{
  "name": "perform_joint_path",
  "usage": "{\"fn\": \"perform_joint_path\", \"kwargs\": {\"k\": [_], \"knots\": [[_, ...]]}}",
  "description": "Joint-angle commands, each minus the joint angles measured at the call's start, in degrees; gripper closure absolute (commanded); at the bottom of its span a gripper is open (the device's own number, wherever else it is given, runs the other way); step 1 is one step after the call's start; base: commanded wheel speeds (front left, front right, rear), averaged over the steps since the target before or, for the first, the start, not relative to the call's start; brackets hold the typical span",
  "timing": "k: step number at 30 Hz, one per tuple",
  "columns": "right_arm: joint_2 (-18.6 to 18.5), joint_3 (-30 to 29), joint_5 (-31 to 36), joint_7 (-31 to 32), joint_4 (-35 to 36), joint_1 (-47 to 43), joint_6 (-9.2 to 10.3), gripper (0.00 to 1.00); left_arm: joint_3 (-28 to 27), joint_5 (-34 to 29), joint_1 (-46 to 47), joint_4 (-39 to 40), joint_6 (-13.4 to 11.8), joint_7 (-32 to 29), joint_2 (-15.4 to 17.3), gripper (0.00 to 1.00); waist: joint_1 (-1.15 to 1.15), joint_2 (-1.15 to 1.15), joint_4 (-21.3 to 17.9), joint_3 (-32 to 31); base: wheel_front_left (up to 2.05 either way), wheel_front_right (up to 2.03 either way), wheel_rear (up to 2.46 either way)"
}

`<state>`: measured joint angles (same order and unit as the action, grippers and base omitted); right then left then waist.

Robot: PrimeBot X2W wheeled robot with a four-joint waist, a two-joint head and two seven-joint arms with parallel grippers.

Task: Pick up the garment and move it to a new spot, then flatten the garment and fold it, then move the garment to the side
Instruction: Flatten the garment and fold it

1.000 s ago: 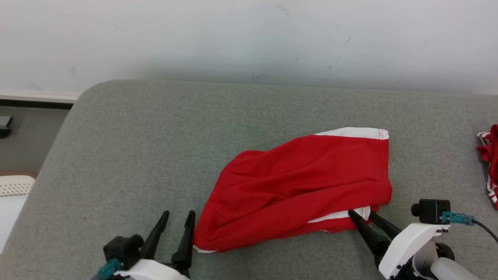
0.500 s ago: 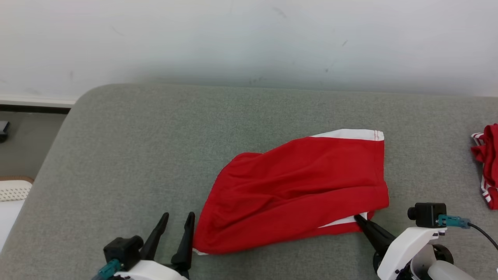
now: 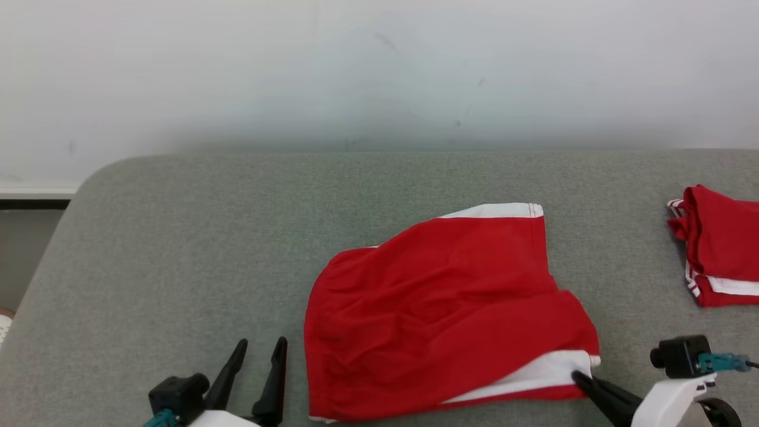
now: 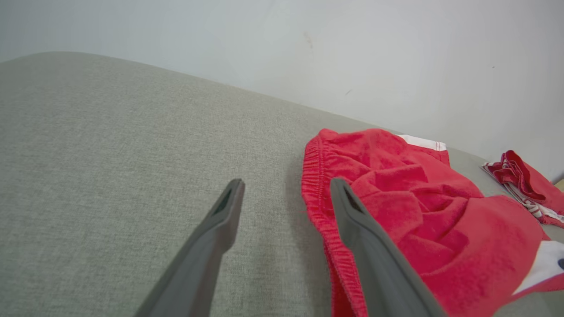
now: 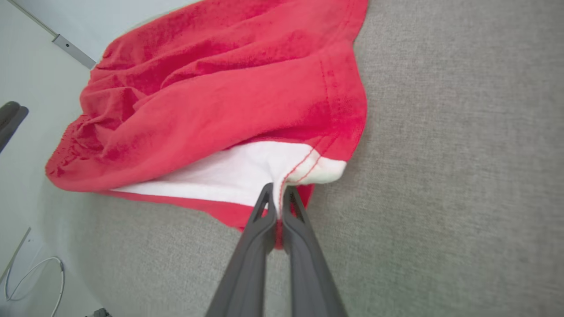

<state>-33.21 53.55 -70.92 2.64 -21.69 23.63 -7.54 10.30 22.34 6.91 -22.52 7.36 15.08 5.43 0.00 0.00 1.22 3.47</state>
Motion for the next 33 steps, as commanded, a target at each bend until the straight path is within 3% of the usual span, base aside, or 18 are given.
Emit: {"fn": "perform_joint_path", "kwargs": {"k": [1,6,7,8,9,15,23,27,33], "knots": [[-0.92,0.00,0.36,0.59,0.65,-1.15,0.12,0.98,-0.09,0.00,-0.40,0.02,-0.06,0.06,0.20,0.00,0.00,0.00,-0.34,-0.08,0.00,0.00,0.00],[-2.76,-1.17,0.64,3.60,2.10,-4.08,0.12,0.93,-0.13,-0.01,-0.34,-0.15,-0.03,0.06,0.21,0.00,0.00,0.00,-0.90,-0.19,0.00,0.00,0.00],[-2.73,-1.37,1.06,3.92,2.08,-4.52,0.12,0.85,-0.10,0.02,-0.31,-0.21,-0.03,0.07,0.24,0.00,0.00,0.00,-0.97,-0.23,0.00,0.00,0.00],[-2.55,-1.73,1.44,4.11,1.92,-4.79,0.12,0.58,-0.06,0.06,-0.29,-0.29,-0.02,0.07,0.26,0.00,0.00,0.00,-1.04,-0.28,0.00,0.00,0.00],[-2.22,-2.13,1.96,4.06,1.68,-5.11,0.12,0.00,-0.04,0.11,-0.29,-0.38,-0.01,0.06,0.30,0.00,0.00,0.00,-1.10,-0.37,0.00,0.00,0.00],[-0.16,-5.10,5.20,2.88,0.13,-6.78,0.12,0.00,0.02,0.31,-0.53,-0.55,0.02,0.06,0.58,0.00,0.00,0.00,-1.62,-1.38,0.00,0.00,0.00],[-0.76,-12.43,9.31,1.09,2.57,-9.44,0.12,0.00,-0.17,-0.01,-1.44,0.53,-0.10,-0.04,1.44,0.00,0.00,0.00,-2.50,-2.90,0.00,0.00,0.00],[0.65,-18.49,14.11,-3.85,4.29,-10.76,0.12,0.00,0.18,0.47,-1.91,1.66,-0.21,-1.19,1.81,0.00,0.00,0.00,-3.05,-3.38,0.00,0.00,0.00],[5.64,-27.29,22.26,-11.67,5.63,-13.73,0.12,0.00,0.32,0.51,-1.97,4.08,-0.67,-2.22,2.26,0.00,0.00,0.00,-4.00,-4.21,0.00,0.00,0.00]]}}
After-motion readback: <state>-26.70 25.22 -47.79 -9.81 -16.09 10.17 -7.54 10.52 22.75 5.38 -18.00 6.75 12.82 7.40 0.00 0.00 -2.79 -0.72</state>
